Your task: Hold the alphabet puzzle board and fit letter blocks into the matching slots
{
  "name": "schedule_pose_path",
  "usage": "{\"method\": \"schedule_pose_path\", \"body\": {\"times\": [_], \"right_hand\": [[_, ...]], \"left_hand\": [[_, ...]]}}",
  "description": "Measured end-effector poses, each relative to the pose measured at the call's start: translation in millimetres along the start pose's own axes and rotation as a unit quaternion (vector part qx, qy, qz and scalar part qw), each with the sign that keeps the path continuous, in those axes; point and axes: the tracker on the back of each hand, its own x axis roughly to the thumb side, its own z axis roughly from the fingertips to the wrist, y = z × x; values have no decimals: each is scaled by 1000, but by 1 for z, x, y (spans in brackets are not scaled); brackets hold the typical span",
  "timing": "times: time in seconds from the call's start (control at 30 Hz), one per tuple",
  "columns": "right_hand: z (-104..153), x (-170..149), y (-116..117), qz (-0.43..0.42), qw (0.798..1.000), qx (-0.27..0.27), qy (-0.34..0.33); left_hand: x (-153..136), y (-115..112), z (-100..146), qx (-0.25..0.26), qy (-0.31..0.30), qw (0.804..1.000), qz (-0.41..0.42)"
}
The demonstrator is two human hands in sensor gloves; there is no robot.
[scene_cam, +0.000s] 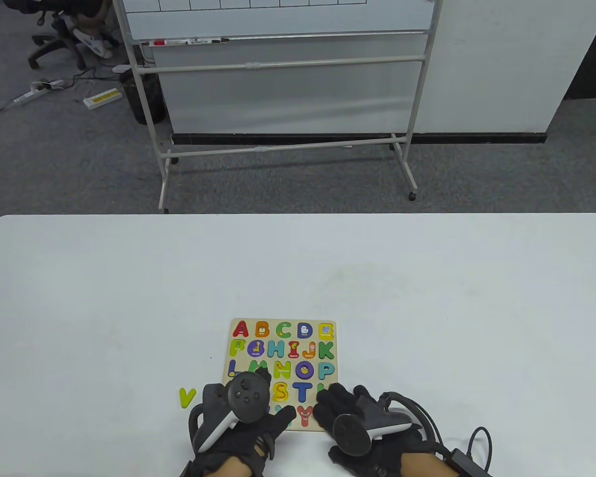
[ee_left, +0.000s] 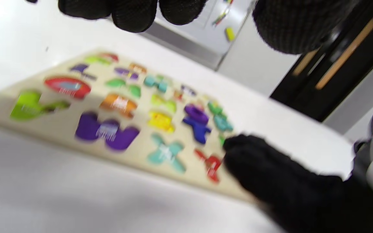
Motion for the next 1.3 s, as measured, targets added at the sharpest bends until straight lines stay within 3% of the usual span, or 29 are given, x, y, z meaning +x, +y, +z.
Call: {"method": "schedule_pose_path", "body": {"times": [0.17,0.27,0.4,0.5,0.67,0.97,1.3], "right_hand": [[0,0,0,-2,1000,0,-1],[0,-1,0,-4,1000,2,-2],[0,-1,0,-5,1000,0,-2],[0,-1,0,-8,1000,1,-4],[0,-2,0,-10,1000,0,-5],[0,-2,0,-10,1000,-1,-5],[0,-2,-1,-10,1000,-5,-7]], "left_hand": [[-16,37,4,39,-32,998,-44],[-50,61,-1,49,-6,996,-79],[-101,71,-11,-6,-8,984,-176],[-129,65,-14,-24,-8,975,-222],[-157,33,-21,-87,-22,966,-241],[-156,16,-32,-80,-13,968,-238],[-146,4,-40,-67,-13,945,-320]]}}
